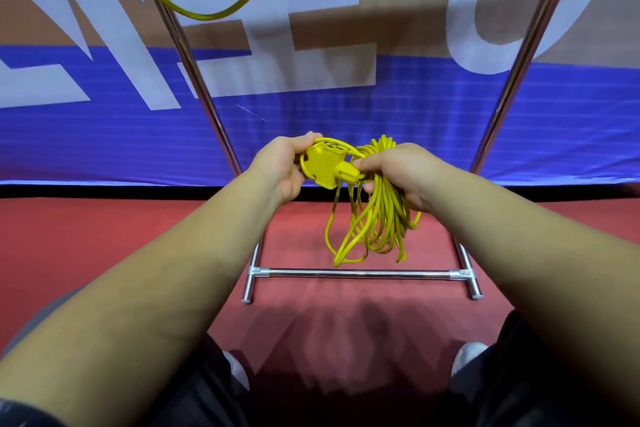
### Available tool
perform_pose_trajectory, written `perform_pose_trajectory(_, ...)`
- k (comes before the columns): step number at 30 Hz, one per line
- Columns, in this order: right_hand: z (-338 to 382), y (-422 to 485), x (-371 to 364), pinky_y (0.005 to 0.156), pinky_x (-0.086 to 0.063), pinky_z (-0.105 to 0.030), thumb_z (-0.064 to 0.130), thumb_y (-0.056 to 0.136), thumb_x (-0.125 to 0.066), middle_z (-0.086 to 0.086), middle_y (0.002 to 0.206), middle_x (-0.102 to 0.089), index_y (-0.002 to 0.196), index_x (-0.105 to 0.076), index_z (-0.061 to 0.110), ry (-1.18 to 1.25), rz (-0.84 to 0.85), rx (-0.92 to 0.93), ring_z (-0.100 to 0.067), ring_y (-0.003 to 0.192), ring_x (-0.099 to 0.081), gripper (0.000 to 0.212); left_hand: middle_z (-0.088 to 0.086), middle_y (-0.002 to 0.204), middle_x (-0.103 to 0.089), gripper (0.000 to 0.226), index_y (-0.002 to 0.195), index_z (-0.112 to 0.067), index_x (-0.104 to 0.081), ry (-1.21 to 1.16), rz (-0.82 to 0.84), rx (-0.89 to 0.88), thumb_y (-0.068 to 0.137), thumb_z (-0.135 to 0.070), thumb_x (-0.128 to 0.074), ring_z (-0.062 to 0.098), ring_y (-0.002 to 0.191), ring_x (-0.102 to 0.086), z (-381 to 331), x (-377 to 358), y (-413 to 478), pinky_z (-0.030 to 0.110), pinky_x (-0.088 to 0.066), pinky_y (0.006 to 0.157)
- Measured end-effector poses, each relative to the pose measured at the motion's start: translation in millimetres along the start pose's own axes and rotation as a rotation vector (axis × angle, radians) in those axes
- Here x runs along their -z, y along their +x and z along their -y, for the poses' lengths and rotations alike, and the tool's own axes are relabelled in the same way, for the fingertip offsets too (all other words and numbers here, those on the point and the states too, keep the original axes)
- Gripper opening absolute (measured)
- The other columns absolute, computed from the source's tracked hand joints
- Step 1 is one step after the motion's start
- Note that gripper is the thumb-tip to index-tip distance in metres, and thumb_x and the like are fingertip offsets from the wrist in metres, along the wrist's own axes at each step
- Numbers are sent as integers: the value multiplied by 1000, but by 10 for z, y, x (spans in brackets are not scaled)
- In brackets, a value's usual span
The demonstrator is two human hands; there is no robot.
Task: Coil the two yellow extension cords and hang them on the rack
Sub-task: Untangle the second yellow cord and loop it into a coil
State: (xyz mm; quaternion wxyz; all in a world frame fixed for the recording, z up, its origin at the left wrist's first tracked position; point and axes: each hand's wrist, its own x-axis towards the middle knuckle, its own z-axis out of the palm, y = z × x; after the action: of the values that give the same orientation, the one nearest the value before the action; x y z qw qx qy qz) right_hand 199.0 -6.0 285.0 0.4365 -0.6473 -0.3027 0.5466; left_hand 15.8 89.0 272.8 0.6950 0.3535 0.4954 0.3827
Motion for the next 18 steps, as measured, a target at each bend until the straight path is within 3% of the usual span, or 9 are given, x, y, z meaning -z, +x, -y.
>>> perform_pose_trajectory(4,21,6,23,45,-57,-30,11,95,-76,-12,70,-68,103,-75,2,36,5,6,-16,44,-63,12,11,105,-73,16,105,-7,-71,-65,3,53,103,-20,-62,26,94,-73,8,8,-53,44,-62,77)
perform_pose_trajectory(11,92,44,84,51,-55,-33,9,95,-70,-8,59,-64,94,-72,8,157,-23,15,-18,48,-63,3,11,95,-73,14,112,-6,-65,-164,64,99,103,-16,-60,24,89,-73,-82,-3,-148,42,-61,87)
perform_pose_trajectory(14,71,65,32,54,-57,-34,10,94,-72,-7,59,-64,100,-73,6,208,-57,25,-19,49,-64,7,12,102,-70,26,121,-3,-65,-80,7,60,106,-23,-57,23,89,-71,-52,-43,-178,38,-64,81)
perform_pose_trajectory(18,-6,113,-103,52,-57,-34,8,92,-74,-11,68,-65,108,-72,0,239,-147,63,-17,47,-65,18,12,108,-75,41,120,-11,-67,23,-52,-24,104,-47,-55,29,100,-75,52,-123,-213,52,-60,91)
